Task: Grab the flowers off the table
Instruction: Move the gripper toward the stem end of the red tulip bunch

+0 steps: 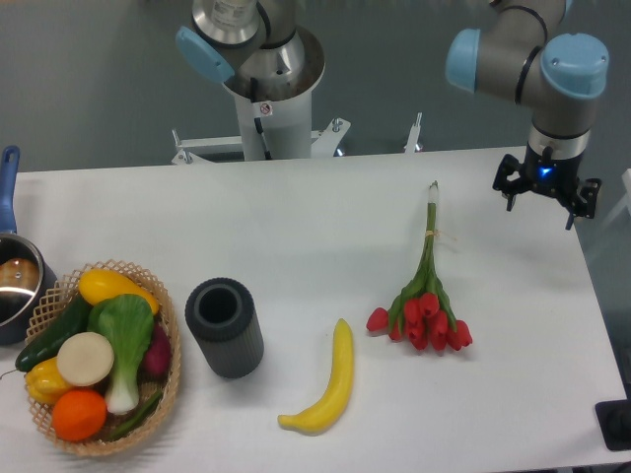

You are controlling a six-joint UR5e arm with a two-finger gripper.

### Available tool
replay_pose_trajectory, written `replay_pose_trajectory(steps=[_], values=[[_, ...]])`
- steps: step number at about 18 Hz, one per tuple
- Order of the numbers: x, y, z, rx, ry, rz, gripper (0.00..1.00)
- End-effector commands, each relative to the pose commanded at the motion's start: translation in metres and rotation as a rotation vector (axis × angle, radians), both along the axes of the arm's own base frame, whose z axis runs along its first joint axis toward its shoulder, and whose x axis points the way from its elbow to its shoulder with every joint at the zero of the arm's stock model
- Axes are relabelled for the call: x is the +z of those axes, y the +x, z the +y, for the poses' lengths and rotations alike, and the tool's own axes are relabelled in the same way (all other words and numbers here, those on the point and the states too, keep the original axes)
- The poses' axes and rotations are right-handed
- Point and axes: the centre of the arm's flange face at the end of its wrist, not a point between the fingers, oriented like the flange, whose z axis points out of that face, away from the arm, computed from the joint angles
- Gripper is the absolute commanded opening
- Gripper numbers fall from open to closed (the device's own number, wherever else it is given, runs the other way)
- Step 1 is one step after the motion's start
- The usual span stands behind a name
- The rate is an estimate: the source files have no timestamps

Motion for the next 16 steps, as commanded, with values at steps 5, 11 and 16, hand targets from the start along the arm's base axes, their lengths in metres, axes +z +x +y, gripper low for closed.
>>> replay_pose_trajectory(steps=[5, 11, 16], values=[[-0.007, 0.003, 0.003, 0.004, 0.036, -0.024, 1.00], [-0.030, 0.019, 0.011, 0.081, 0.107, -0.099, 1.00], [-0.057, 0.038, 0.015, 0.143, 0.124, -0.168, 1.00]])
